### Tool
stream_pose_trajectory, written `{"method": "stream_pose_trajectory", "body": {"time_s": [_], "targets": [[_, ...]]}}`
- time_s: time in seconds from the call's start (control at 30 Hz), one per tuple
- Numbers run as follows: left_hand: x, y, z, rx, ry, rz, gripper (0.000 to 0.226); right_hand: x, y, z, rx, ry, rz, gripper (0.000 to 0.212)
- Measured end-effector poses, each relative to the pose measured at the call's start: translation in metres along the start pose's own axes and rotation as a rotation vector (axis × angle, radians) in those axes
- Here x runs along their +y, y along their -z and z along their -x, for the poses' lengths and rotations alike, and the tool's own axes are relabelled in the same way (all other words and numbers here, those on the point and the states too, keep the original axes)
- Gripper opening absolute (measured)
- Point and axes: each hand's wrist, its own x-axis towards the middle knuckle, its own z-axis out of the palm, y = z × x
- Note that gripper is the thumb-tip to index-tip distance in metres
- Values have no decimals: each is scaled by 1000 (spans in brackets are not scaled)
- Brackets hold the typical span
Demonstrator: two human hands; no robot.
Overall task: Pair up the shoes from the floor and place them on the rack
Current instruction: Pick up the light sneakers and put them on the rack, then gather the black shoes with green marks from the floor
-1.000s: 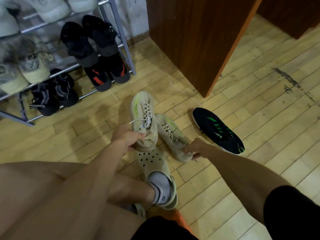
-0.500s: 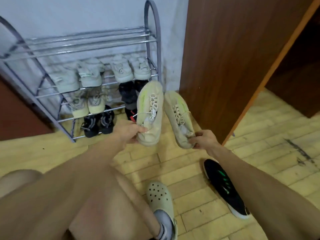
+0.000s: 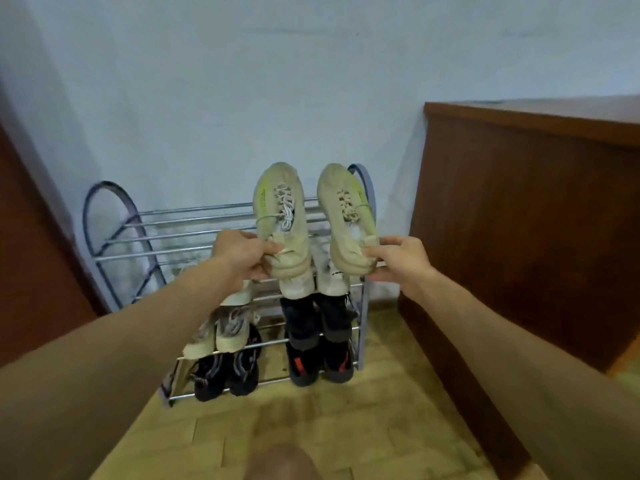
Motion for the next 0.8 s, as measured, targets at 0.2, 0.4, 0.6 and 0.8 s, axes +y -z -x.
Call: {"method": "stream_pose_trajectory", "body": {"time_s": [0.2,0.4,0.6,0.8], "targets": [[17,-23,-73,20,33,14,32,-30,-27,-79,6,-55,91,22],[12,-44,-134,81,14,-56,32,-27,-52,-130,2,-43,143,20],[6,-48,-140,61,20,-195,38,-22,-49,-126,-62,-26,245,27],[1,-49,-89,141,-84,-299,74,-13,-18,-76,-176,77,424,32]]}}
